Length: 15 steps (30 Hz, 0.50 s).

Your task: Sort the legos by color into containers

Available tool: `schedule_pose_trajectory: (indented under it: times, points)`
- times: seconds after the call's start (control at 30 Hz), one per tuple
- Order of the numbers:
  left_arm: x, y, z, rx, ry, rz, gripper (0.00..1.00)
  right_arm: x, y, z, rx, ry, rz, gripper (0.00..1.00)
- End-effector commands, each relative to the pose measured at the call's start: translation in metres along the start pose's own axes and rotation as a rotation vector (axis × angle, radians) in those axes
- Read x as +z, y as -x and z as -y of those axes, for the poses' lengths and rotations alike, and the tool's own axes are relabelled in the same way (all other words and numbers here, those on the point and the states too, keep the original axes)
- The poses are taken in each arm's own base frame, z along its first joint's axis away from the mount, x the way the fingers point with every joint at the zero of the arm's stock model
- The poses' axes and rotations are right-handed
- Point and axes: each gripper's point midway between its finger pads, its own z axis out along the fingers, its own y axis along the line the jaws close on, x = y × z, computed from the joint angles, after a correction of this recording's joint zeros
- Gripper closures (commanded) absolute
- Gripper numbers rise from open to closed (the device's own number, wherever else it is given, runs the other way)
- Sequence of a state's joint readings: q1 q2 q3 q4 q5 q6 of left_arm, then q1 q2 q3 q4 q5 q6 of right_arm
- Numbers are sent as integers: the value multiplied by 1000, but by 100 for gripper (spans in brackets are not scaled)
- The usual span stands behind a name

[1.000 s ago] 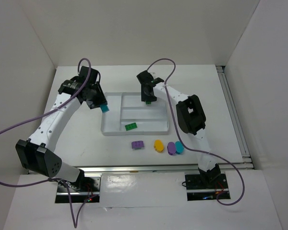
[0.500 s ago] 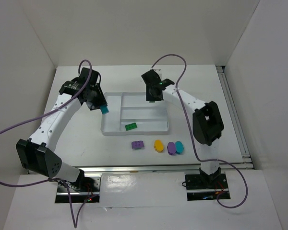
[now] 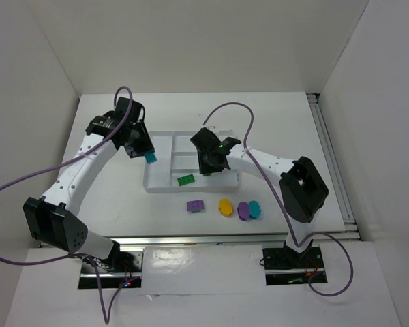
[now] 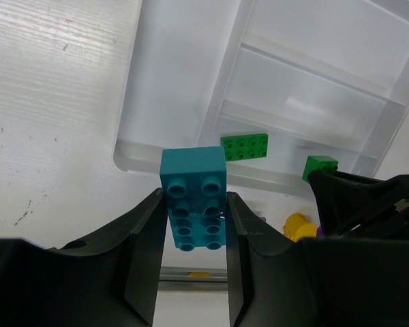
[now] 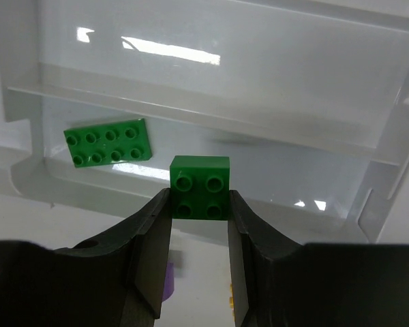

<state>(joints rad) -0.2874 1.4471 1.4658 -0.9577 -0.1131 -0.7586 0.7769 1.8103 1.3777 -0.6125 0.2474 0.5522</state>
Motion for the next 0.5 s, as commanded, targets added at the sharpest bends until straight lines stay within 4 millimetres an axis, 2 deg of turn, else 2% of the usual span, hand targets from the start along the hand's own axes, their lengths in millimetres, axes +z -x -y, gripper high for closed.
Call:
schedule_pose_trajectory:
  times: [0.0, 0.1, 0.23, 0.37, 0.4, 0.47]
  points:
    - [-2, -6, 10, 35, -32, 3, 100, 3, 3, -14, 15, 31, 23, 67]
    - [0, -11, 14, 51, -34, -11, 100, 3, 6, -14, 18, 28, 38, 62]
    - [19, -16, 14, 88, 9, -44, 100, 14, 4, -13, 11, 3, 21, 55]
    - [40, -13, 17, 113, 45, -74, 100, 17, 0, -14, -2, 8, 3, 38]
    - [44, -15, 16, 124, 52, -83, 100, 14, 3, -14, 1, 6, 17, 31]
    - [52, -11, 11, 128, 96, -71, 100, 7, 4, -12, 1, 6, 17, 27]
